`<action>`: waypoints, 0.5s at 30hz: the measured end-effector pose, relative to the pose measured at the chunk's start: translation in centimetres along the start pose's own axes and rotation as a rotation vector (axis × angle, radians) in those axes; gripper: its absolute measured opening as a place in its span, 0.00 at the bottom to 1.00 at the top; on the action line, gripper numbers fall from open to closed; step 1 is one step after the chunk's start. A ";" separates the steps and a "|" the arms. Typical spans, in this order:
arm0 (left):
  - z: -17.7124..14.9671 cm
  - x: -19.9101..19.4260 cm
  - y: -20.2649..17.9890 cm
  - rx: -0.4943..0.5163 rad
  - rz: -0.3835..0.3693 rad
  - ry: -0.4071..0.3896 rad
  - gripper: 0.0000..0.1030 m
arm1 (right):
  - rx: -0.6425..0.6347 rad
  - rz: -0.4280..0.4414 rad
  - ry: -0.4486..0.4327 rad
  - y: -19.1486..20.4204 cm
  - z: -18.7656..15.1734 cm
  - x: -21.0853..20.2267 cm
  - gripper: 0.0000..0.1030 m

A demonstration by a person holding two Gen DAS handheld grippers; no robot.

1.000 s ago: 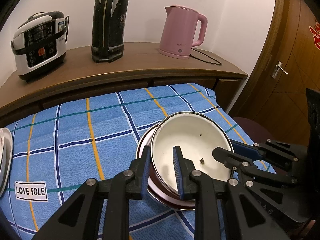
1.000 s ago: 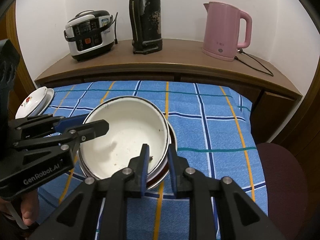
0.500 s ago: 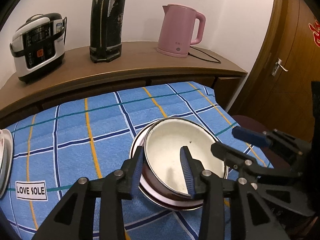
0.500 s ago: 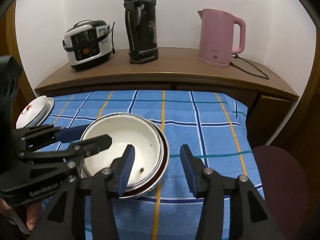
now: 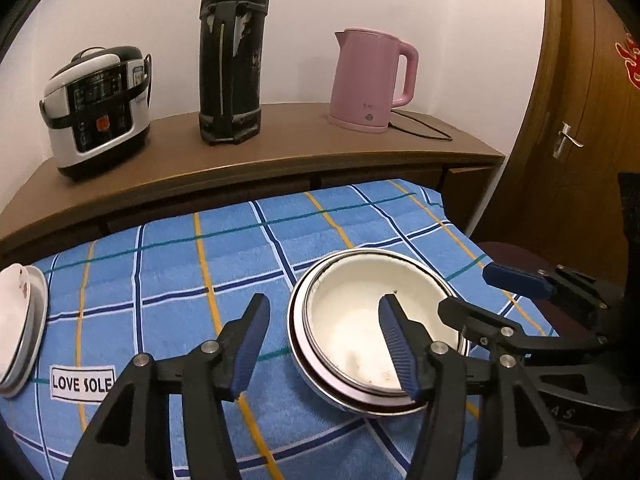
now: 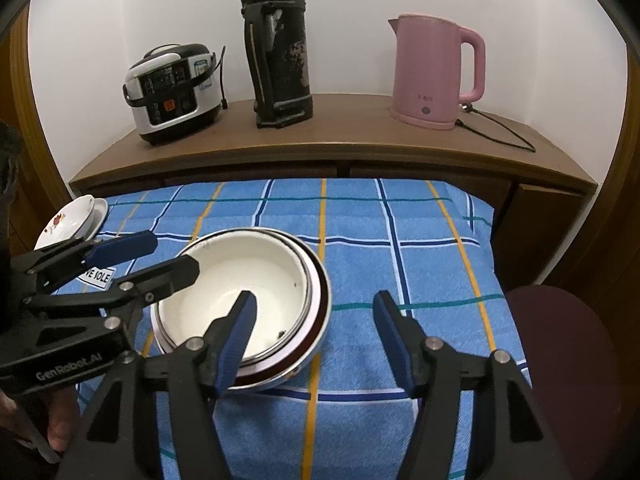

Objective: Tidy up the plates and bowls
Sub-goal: 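Open both grippers and regrip the nested bowl stack by its rim, then lift the nested bowl stack with both grippers toward the red-rose plates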

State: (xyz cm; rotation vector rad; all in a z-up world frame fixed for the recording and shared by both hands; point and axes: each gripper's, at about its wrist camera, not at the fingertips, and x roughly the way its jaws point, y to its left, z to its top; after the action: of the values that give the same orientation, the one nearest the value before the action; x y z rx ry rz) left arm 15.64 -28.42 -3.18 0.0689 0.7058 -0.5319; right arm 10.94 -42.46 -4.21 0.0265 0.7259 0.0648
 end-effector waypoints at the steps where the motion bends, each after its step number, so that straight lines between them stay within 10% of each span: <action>1: -0.1 0.0 0.1 -0.003 -0.008 0.001 0.57 | 0.001 0.000 0.001 0.0 0.0 0.1 0.60; 15: -1.5 2.1 0.9 -0.064 -0.035 0.069 0.57 | 0.023 0.013 0.027 -0.3 -0.6 1.3 0.57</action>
State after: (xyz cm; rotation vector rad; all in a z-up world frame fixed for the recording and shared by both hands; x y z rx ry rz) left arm 16.54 -28.24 -5.73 0.0152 0.7922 -0.5421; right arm 11.47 -42.63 -5.53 0.0518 0.7537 0.0692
